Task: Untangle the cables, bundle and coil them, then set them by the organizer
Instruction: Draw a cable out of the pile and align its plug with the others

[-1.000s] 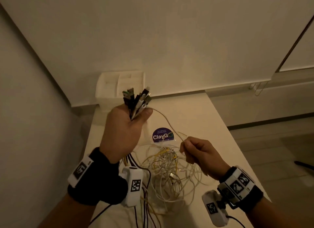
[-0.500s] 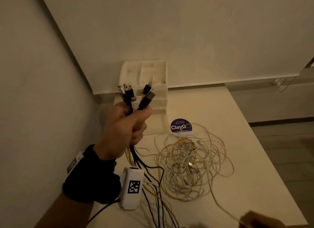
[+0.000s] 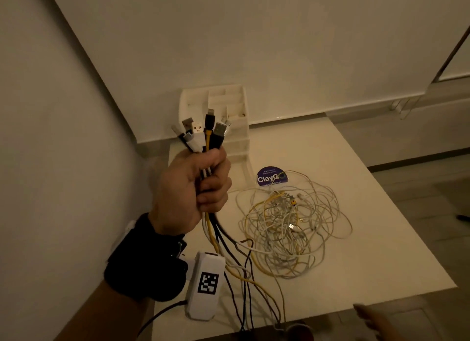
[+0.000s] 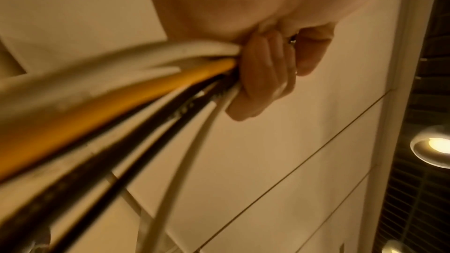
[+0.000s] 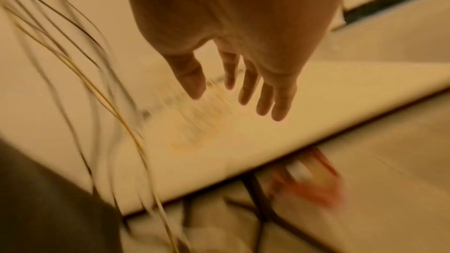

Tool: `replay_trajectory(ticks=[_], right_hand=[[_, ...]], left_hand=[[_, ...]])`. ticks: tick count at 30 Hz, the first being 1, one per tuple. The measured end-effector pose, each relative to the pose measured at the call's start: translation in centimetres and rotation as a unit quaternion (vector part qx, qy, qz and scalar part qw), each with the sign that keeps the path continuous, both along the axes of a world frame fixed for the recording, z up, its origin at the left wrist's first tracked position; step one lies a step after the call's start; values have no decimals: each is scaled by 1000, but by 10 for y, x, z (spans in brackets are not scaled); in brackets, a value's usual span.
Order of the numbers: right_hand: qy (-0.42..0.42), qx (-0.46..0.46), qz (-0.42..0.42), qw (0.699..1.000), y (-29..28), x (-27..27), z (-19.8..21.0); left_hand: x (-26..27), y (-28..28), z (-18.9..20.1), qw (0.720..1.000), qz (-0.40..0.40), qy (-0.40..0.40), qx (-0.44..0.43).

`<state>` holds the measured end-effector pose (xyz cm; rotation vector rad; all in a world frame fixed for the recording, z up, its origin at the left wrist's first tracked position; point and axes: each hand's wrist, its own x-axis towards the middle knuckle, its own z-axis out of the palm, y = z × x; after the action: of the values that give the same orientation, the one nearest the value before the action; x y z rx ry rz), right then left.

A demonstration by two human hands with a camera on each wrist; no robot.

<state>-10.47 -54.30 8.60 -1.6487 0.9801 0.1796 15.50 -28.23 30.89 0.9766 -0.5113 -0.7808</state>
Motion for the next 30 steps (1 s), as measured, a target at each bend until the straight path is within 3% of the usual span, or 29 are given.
replay_trajectory(ticks=[1, 2, 3, 5, 8, 13, 19, 24, 27, 30], right_hand=[[-66, 13, 47, 997, 19, 1, 24], [-124, -36, 103, 986, 29, 19, 49], [-190, -96, 163, 963, 44, 35, 65], [-300, -109, 231, 919, 71, 68, 95], [-340, -102, 312, 881, 110, 121, 139], [-382, -107, 358, 845, 144, 147, 135], [-364, -176, 341, 848, 137, 120, 78], [-320, -127, 366, 864, 127, 107, 46], [-279, -83, 350, 890, 116, 98, 24], [-279, -75, 355, 889, 110, 93, 14]], left_hand=[[-4, -3, -1, 1000, 2, -9, 7], [-9, -7, -3, 1000, 3, -17, 15], [-14, -11, -4, 1000, 1, -23, 22], [-24, -20, -8, 999, -2, -39, 34], [-36, -29, -13, 997, -1, -68, 40], [-40, -27, -16, 994, 53, -85, 40], [-32, -6, -4, 994, 84, -63, -16], [-36, -13, -6, 991, 78, -110, 6], [-32, -14, -4, 992, 65, -107, -9], [-32, -19, -5, 995, 41, -84, -39]])
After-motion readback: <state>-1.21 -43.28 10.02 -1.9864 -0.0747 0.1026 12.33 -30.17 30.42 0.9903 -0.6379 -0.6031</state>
